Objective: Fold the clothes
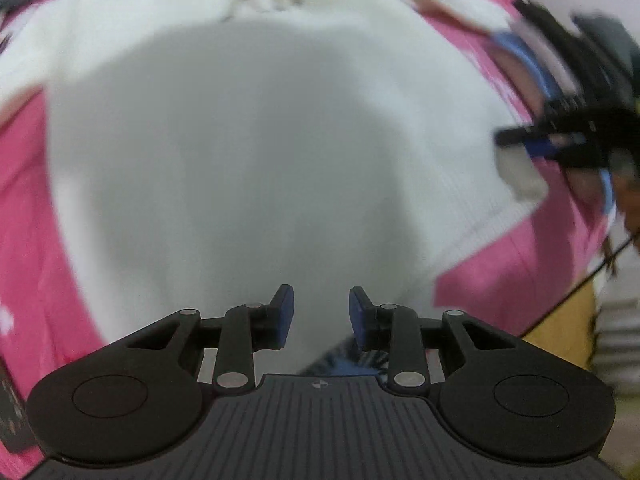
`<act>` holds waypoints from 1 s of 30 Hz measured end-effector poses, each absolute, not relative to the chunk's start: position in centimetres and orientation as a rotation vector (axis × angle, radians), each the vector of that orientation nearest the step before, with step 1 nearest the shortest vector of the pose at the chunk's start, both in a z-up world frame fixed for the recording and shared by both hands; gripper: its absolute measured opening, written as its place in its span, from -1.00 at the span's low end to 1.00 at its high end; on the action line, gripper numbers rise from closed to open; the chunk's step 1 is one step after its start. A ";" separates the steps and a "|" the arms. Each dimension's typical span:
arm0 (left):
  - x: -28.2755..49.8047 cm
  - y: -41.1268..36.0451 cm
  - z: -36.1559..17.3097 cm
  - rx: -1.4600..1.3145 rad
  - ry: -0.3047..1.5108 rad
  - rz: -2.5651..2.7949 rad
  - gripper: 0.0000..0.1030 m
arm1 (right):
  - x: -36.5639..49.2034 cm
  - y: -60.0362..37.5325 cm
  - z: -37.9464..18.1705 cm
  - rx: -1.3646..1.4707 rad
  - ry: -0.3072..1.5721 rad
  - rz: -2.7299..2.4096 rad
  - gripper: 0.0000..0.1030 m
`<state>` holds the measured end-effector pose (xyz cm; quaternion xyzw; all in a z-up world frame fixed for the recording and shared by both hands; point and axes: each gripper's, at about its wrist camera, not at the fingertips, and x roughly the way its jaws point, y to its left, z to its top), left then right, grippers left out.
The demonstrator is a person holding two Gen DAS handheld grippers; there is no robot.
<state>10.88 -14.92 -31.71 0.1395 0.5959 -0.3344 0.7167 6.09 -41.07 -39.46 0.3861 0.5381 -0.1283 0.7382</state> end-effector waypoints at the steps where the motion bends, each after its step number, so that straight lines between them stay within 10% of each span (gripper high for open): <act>1: 10.2 -15.8 -31.5 0.346 1.291 -0.777 -0.42 | 6.1 -41.0 -39.4 0.837 1.180 -0.275 -0.56; 19: 3.4 -27.7 -35.2 0.902 0.895 -1.117 -0.41 | 3.0 -38.1 -36.9 0.335 1.320 0.069 -0.21; 28: 3.9 -27.5 -35.0 0.887 0.887 -1.166 -0.47 | 2.5 -36.6 -37.2 0.258 1.245 0.044 -0.63; 30: 4.6 -27.4 -34.7 0.836 0.908 -1.158 -0.82 | 2.1 -36.7 -37.2 0.277 1.228 -0.007 -0.64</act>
